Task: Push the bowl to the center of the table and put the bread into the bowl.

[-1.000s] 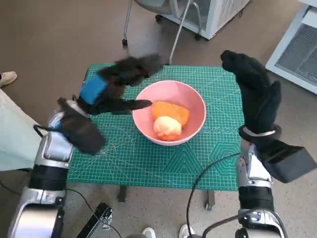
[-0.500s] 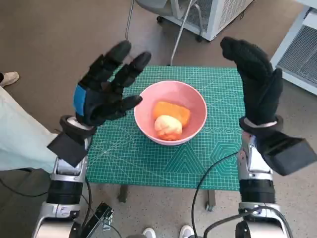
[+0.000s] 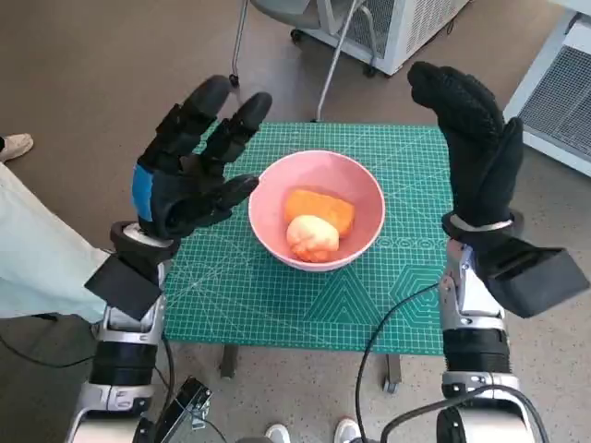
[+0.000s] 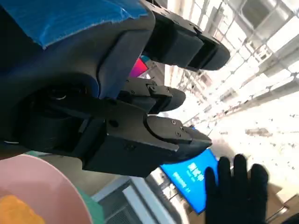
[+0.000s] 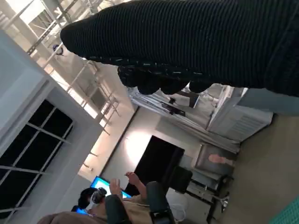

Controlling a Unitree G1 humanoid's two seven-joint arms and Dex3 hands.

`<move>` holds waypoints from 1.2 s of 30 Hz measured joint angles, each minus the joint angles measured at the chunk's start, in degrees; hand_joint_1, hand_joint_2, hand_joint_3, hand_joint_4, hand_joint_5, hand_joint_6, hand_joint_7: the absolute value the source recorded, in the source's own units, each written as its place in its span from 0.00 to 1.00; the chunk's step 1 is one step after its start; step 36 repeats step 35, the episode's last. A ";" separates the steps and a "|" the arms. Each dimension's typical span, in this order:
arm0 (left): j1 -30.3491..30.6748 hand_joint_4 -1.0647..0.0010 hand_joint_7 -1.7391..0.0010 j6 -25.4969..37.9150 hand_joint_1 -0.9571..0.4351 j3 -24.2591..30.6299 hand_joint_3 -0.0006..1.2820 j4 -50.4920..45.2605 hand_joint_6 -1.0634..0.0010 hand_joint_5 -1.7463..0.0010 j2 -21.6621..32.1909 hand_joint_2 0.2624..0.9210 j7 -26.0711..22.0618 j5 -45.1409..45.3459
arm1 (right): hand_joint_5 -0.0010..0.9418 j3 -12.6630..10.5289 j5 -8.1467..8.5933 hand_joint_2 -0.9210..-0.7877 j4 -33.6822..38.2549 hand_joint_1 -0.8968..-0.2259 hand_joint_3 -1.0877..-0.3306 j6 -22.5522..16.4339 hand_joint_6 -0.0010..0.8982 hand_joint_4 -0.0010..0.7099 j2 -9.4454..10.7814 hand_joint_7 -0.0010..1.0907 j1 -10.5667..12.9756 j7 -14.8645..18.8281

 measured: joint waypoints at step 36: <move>0.92 0.82 0.51 -2.12 0.70 0.54 0.18 0.72 0.85 0.59 -4.36 1.00 4.38 0.81 | 0.00 0.21 -5.53 0.06 2.44 0.69 0.68 -3.73 0.23 0.69 0.68 0.78 1.44 -4.19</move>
